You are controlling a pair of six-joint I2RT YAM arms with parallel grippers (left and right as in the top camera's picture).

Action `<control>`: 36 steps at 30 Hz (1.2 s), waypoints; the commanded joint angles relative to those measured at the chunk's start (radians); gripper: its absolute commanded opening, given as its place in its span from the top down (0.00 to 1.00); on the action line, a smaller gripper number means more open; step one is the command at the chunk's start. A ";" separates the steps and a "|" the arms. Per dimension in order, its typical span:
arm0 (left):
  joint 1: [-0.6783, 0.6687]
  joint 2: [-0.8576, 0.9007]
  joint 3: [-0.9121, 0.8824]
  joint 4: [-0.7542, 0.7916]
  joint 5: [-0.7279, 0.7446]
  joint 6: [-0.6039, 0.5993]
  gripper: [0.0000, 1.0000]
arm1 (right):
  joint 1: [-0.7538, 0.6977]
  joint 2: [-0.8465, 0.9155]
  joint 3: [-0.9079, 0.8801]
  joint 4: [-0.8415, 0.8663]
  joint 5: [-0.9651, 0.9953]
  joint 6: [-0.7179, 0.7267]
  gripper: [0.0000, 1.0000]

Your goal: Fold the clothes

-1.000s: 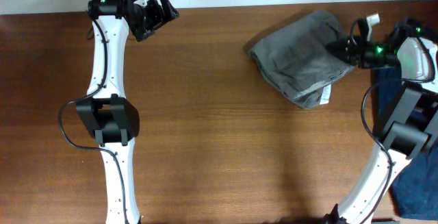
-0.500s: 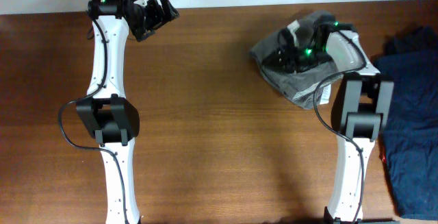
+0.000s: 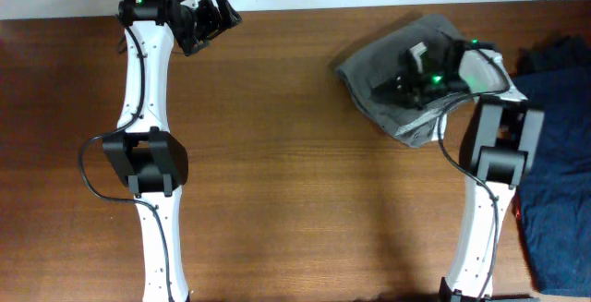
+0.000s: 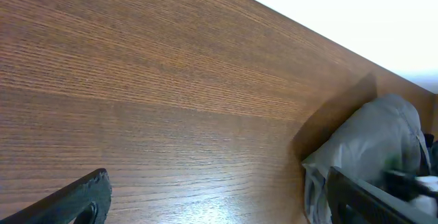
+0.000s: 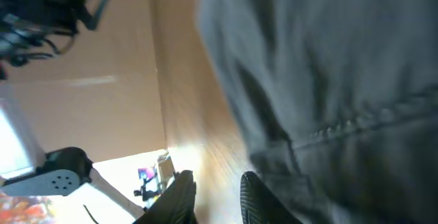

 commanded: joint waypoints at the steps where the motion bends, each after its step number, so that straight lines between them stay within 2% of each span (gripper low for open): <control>1: 0.001 -0.043 -0.005 -0.004 -0.008 0.021 0.01 | -0.044 -0.140 0.117 -0.004 -0.043 -0.019 0.68; 3: 0.001 -0.043 -0.005 -0.004 -0.008 0.021 0.01 | -0.082 -0.147 0.188 0.002 -0.039 -0.019 0.61; 7: 0.001 -0.043 -0.005 -0.004 -0.008 0.021 0.01 | -0.133 -0.137 0.192 0.082 -0.027 0.028 0.58; 21: 0.000 -0.043 -0.005 -0.020 -0.007 0.021 0.01 | -0.171 -0.029 0.000 0.327 0.145 0.051 0.54; 25: 0.000 -0.043 -0.005 -0.030 -0.007 0.021 0.01 | -0.186 -0.028 -0.009 0.334 0.145 0.054 0.50; 27: -0.001 -0.043 -0.005 -0.029 -0.002 0.048 0.01 | -0.202 -0.031 0.001 0.330 0.117 0.114 0.50; 30: -0.012 -0.043 -0.005 -0.016 0.063 0.190 0.01 | -0.225 -0.068 0.050 0.302 -0.023 0.097 0.48; 32: -0.024 -0.043 -0.005 0.007 0.150 0.320 0.01 | -0.231 -0.103 0.084 0.293 -0.034 0.101 0.37; 34: -0.040 -0.043 -0.005 0.037 0.220 0.440 0.01 | -0.237 -0.146 0.132 0.267 -0.018 0.110 0.06; 35: -0.053 -0.043 -0.005 0.060 0.241 0.491 0.01 | -0.238 -0.176 0.167 0.239 0.014 0.116 0.01; 36: -0.066 -0.043 -0.005 0.080 0.241 0.511 0.01 | -0.238 -0.198 0.193 0.212 0.051 0.116 0.01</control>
